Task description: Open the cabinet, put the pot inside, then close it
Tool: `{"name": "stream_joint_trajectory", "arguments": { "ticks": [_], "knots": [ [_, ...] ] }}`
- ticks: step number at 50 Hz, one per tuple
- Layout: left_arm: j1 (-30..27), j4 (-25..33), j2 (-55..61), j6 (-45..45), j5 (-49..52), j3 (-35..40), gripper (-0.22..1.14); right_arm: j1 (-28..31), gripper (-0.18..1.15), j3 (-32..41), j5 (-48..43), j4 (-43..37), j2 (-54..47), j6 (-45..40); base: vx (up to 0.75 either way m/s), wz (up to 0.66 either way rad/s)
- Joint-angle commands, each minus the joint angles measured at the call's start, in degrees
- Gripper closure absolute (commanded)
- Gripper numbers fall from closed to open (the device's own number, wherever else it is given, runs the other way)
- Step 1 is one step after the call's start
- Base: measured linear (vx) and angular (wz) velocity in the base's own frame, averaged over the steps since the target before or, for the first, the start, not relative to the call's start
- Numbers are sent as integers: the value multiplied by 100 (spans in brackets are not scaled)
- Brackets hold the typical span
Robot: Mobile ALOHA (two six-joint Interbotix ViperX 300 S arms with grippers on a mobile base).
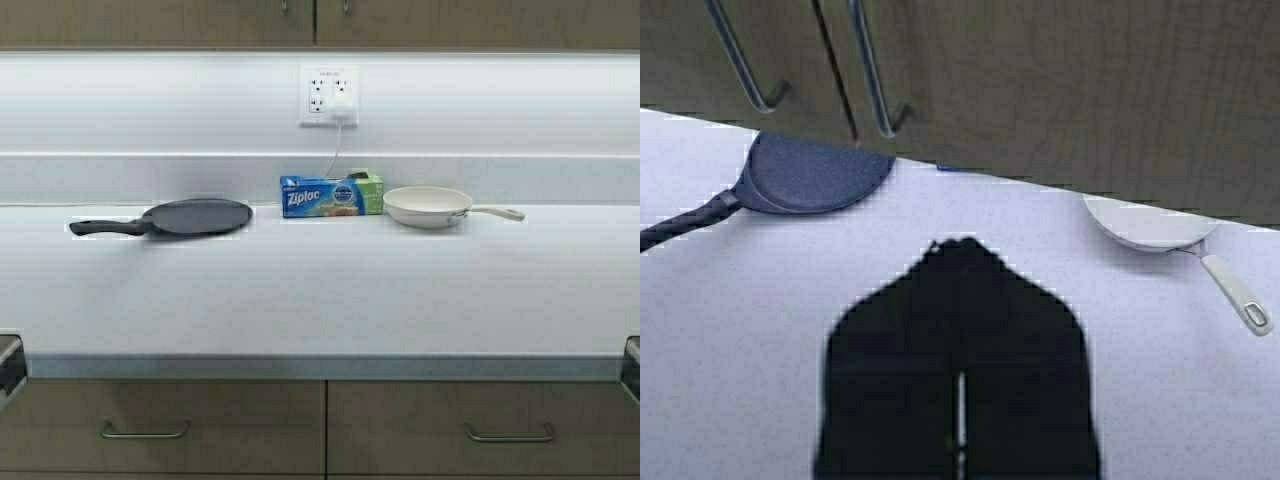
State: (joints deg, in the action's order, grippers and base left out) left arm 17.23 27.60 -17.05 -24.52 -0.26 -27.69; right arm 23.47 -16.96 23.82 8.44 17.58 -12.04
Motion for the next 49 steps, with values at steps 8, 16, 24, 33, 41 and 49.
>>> {"name": "stream_joint_trajectory", "arguments": {
  "ticks": [8, 16, 24, 33, 41, 49],
  "knots": [
    [18, -9, -44, -18, -44, 70, 87, 0, 91, 62, -44, 9, 70, 9, 0, 0],
    [9, -9, -35, -18, -44, 70, 87, 0, 91, 62, -44, 9, 70, 9, 0, 0],
    [18, -9, -35, -9, -44, 70, 87, 0, 91, 62, -44, 18, 70, 9, 0, 0],
    [9, -9, -35, -9, -44, 62, 87, 0, 91, 62, -44, 18, 70, 9, 0, 0],
    [9, -9, -35, -9, -53, 70, 87, 0, 91, 53, -44, 18, 70, 9, 0, 0],
    [9, -9, -35, -9, -44, 70, 87, 9, 91, 53, -44, 18, 62, 9, 0, 0]
  ]
}}
